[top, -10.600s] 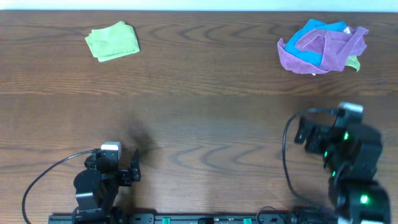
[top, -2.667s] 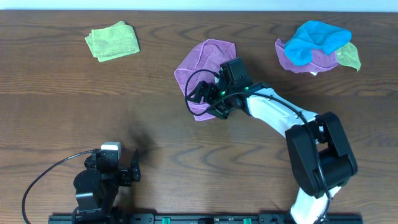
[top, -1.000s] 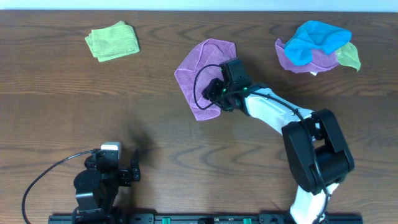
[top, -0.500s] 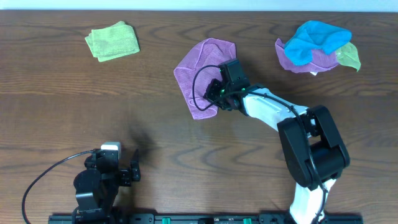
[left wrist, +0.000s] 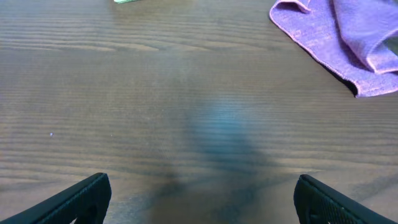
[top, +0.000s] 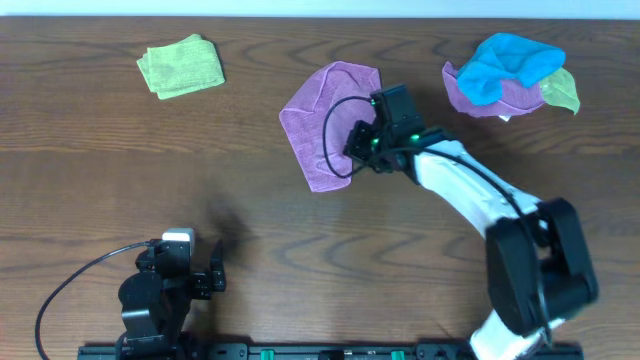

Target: Fold the cloth

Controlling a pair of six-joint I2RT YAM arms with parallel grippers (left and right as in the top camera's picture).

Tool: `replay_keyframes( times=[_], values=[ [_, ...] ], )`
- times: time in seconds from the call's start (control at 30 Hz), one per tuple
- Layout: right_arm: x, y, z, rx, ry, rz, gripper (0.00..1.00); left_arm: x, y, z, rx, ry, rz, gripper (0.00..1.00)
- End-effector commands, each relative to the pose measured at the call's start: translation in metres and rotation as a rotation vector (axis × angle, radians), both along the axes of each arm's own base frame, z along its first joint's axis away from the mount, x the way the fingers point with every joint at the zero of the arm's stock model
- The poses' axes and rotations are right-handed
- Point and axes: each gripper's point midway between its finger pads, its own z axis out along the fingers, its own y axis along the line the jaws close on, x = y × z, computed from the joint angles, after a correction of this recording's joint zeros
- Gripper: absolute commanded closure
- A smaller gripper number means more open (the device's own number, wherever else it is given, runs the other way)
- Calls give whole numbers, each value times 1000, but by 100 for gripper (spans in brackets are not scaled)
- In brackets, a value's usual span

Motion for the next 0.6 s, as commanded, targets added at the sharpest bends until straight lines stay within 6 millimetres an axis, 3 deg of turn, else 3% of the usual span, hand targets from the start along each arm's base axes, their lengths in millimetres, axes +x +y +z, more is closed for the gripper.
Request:
replay_keyframes(
  times=[0.0, 0.37, 0.57],
  values=[
    [-1, -26, 11, -88, -26, -29, 99, 0, -1, -2, 18, -1, -15, 5],
    [-31, -109, 6, -381, 90, -177, 99, 2, 3, 2, 29, -19, 6, 5],
    [-31, -146, 7, -496, 95, -254, 99, 4, -5, 7, -179, -18, 66, 5]
  ],
)
